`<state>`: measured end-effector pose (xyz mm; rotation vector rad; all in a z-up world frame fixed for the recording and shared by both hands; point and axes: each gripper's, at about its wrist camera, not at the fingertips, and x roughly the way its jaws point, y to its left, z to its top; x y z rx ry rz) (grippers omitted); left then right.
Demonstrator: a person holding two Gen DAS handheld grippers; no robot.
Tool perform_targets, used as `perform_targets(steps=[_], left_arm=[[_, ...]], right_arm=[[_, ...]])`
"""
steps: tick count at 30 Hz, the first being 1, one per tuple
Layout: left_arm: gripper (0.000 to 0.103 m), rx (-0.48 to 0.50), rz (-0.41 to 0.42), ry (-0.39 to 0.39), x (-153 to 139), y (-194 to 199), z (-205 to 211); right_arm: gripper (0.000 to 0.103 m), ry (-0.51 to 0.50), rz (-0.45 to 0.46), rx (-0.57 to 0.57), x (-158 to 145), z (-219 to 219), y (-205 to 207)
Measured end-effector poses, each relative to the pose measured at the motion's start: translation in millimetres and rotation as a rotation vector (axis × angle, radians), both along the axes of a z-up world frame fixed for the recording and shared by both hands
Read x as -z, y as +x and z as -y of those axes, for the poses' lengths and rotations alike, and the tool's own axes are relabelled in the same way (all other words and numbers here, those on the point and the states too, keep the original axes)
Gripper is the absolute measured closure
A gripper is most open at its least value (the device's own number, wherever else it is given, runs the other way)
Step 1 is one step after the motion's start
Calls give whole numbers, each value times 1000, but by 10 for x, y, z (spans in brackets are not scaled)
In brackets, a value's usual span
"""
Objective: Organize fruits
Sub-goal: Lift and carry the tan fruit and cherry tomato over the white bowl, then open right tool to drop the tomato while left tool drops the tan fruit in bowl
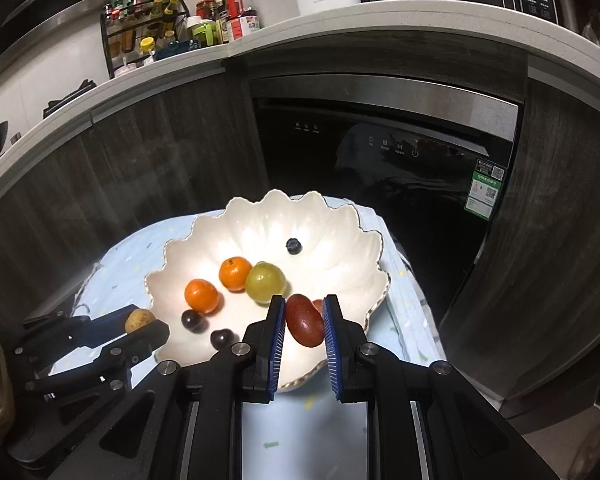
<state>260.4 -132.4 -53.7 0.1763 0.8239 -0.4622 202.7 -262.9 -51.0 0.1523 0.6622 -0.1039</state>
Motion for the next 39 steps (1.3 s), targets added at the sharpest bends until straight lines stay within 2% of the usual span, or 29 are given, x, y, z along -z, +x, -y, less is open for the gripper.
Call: perform_targets(steps=[26, 27, 31, 33, 35, 37, 39], left_arm=[[76, -34, -54, 53, 302, 383, 70], [75, -37, -54, 57, 306, 385, 66], [50, -53, -45, 49, 286, 385, 26], [49, -59, -32, 56, 272, 379, 16], [44, -62, -32, 64, 271, 382, 11], [36, -68, -30, 61, 262, 374, -4], [30, -76, -26, 58, 249, 363, -22]], right_arm=[[82, 27, -105, -25, 310, 105, 417], [82, 26, -109, -28, 315, 102, 428], [81, 31, -129, -35, 341, 99, 458], [70, 28, -136, -27, 341, 104, 467], [37, 23, -120, -24, 311, 100, 443], [29, 17, -87, -17, 264, 101, 401], [29, -1, -66, -14, 217, 82, 376]])
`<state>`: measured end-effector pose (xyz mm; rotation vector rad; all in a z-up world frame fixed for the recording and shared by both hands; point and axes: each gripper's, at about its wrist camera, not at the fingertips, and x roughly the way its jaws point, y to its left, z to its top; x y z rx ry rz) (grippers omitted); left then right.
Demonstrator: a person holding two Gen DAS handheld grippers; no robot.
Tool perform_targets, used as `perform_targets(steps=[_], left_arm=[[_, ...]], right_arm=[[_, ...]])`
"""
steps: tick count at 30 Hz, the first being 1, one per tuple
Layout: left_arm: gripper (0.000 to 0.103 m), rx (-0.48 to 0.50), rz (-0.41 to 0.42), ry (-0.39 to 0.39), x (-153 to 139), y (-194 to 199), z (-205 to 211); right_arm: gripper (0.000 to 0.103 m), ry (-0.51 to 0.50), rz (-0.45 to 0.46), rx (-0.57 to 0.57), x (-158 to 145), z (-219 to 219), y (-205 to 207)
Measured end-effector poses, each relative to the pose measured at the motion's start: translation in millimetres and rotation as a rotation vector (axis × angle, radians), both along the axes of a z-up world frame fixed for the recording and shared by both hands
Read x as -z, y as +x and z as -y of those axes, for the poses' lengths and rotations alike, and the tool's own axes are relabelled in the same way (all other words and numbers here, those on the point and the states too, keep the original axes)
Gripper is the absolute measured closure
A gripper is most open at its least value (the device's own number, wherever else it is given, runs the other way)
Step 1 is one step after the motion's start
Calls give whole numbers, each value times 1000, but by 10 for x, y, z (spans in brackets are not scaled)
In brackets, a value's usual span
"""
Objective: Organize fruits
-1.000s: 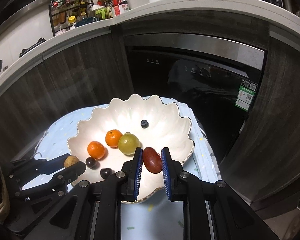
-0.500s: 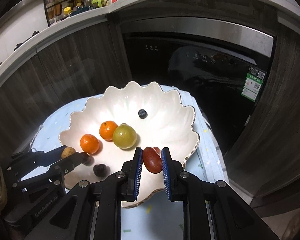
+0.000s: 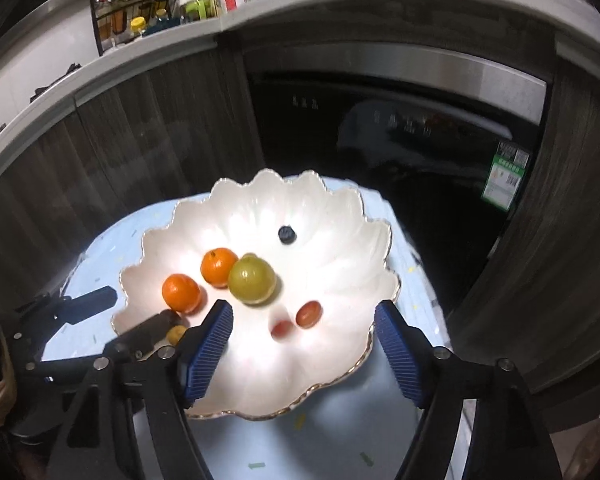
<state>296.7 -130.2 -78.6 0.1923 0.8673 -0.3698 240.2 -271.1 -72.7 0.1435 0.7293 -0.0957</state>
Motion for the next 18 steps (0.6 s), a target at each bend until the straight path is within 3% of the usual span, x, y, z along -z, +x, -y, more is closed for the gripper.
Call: perform_targets(steps=[4, 8, 18], left_arm=[[19, -22, 14, 2, -32, -26, -31], [18, -27, 7, -3, -64, -61, -60], [15, -47, 25, -15, -188, -193, -146]], right_arm=[[28, -7, 7, 2, -38, -11, -13], [19, -18, 22, 22, -80, -13, -62], [19, -44, 32, 35, -179, -41, -195]])
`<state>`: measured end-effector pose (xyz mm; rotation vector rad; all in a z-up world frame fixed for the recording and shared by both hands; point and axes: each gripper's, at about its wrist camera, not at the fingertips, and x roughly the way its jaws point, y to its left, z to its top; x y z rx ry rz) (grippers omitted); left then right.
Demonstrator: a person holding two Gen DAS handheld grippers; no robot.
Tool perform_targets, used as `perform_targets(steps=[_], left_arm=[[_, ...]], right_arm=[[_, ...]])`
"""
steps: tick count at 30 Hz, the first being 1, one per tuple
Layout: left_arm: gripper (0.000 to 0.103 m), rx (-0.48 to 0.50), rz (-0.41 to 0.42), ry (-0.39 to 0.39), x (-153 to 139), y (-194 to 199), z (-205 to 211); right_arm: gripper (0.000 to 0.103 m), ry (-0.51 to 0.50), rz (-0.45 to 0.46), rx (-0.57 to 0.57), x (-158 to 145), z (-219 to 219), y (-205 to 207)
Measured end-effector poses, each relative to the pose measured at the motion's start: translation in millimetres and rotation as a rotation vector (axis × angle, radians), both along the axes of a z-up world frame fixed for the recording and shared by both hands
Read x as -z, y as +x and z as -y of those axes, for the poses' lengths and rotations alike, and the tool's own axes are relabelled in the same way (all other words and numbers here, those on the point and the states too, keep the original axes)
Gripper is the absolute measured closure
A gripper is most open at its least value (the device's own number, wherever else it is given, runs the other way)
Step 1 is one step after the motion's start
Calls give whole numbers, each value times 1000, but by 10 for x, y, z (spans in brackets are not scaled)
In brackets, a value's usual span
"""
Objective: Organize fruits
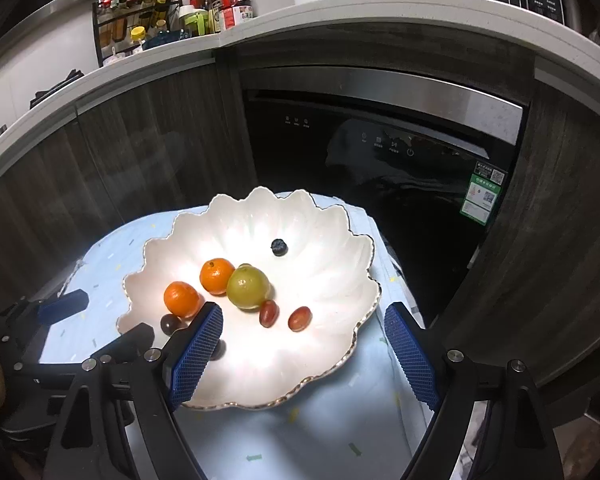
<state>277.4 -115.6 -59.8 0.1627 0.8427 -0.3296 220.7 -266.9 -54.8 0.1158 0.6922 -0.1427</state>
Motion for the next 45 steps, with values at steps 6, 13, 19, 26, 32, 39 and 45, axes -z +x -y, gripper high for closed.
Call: perform_targets(steps=[6, 13, 19, 26, 32, 39, 45], left_arm=[[10, -32, 8, -18, -81, -75, -108], [6, -49, 21, -27, -128, -179, -207], [3, -67, 20, -39, -151, -285, -307], [0, -89, 29, -38, -195, -426, -431], [0, -105, 46, -35, -251, -566, -542], [0, -124, 63, -34, -284, -747, -670], [0, -137, 67, -40, -285, -929, -772]], right_arm=[[19, -10, -5, 4, -32, -31, -83], [19, -14, -7, 11, -54, -68, -181], [19, -15, -2, 14, -80, -126, -263], [14, -22, 10, 13, -129, -221, -398], [14, -34, 22, -1, -185, -333, -524], [14, -45, 34, -17, -223, -442, -694], [14, -50, 44, -24, -241, -522, -849]])
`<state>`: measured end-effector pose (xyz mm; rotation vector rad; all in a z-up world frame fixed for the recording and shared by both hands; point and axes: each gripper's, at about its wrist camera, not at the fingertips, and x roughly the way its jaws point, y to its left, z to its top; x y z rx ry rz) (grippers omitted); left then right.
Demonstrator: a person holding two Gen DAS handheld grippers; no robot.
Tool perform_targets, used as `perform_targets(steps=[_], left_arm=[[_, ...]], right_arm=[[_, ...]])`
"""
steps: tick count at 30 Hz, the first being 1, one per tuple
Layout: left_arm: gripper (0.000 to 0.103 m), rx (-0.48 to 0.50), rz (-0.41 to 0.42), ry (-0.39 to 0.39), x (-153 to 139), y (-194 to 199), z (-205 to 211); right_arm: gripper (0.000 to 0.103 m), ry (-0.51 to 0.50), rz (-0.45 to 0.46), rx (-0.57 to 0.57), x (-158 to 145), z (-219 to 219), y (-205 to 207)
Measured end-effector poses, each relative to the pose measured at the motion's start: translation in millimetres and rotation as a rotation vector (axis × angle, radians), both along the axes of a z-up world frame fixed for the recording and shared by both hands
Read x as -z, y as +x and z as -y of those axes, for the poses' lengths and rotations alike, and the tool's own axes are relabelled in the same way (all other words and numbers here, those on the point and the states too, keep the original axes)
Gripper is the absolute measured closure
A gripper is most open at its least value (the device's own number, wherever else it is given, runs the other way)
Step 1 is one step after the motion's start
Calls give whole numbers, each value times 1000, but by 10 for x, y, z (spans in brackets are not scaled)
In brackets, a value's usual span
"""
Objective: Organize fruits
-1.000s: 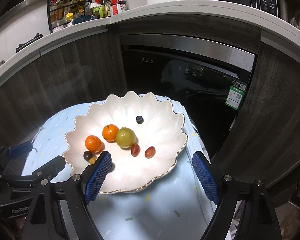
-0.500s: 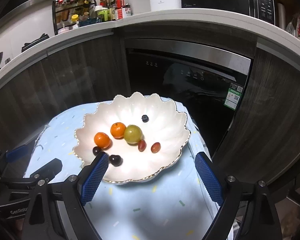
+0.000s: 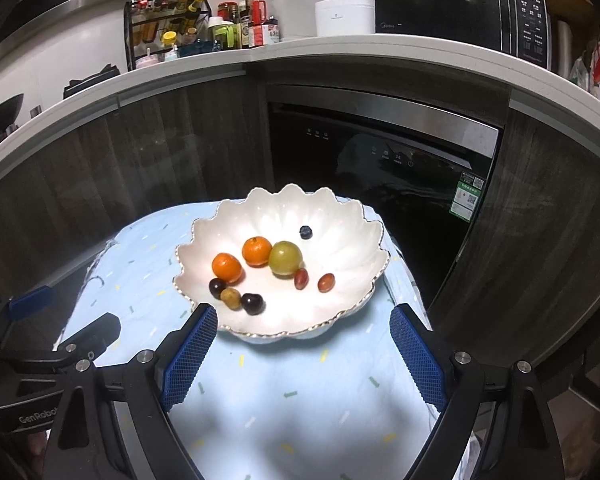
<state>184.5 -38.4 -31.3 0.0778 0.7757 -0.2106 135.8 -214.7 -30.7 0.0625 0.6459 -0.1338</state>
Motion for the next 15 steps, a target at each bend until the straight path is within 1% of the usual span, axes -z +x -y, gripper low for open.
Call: perform_targets(steps=[8, 15], left_arm=[[0, -11, 11, -8, -27, -271, -110], [0, -24, 20, 2, -8, -563, -188]], right_arm=[[14, -4, 14, -4, 5, -95, -237], [14, -6, 28, -10, 35, -166, -507]])
